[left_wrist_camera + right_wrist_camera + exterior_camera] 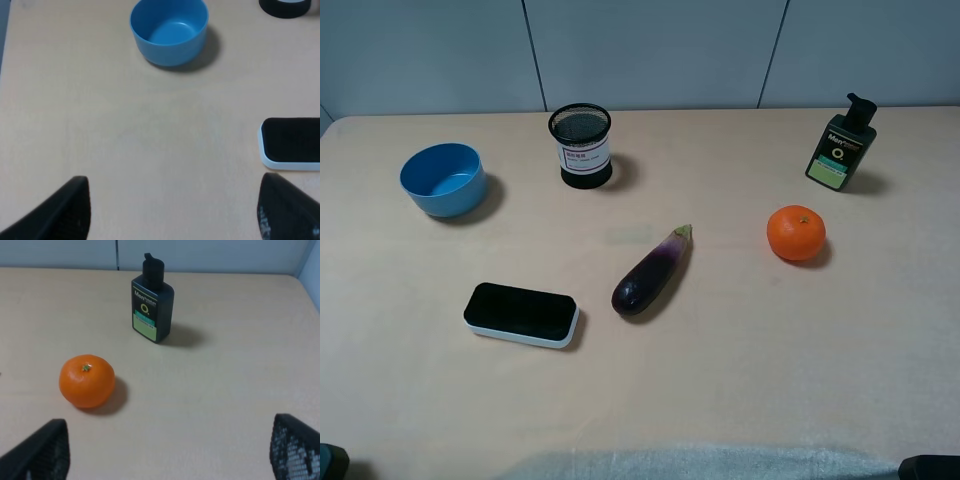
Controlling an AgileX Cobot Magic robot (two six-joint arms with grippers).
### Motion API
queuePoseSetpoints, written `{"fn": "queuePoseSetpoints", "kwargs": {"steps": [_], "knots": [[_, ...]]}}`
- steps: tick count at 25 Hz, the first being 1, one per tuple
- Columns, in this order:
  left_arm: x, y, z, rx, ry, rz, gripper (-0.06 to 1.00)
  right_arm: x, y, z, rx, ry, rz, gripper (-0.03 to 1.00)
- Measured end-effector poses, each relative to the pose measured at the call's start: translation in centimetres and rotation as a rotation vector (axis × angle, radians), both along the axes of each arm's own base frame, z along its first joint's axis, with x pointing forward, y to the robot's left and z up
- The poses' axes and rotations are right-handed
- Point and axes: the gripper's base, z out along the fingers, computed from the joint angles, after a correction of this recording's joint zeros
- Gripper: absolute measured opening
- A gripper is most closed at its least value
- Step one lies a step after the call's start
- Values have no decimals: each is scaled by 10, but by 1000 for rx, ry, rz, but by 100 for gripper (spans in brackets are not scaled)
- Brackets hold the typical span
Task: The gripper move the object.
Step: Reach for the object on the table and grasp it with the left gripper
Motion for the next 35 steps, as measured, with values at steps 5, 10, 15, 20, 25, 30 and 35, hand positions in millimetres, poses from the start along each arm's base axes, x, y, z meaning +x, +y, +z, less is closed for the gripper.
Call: {"fn": "queuePoseSetpoints", "kwargs": {"steps": [5, 10, 15, 20, 25, 30, 35], "knots": [[0, 0, 0, 0, 0, 0, 69, 0, 0, 0, 0, 0, 0, 61], [0, 0, 0, 0, 0, 0, 69, 0, 0, 0, 0, 0, 0, 61], [0, 0, 0, 0, 0, 0, 69, 0, 0, 0, 0, 0, 0, 61], [0, 0, 0, 0, 0, 0, 69, 0, 0, 0, 0, 0, 0, 61], [0, 0, 0, 0, 0, 0, 69, 0, 0, 0, 0, 0, 0, 61], [0, 0, 0, 0, 0, 0, 69, 0, 0, 0, 0, 0, 0, 61], [0, 0, 0, 0, -2, 0, 69, 0, 0, 0, 0, 0, 0, 61]]}}
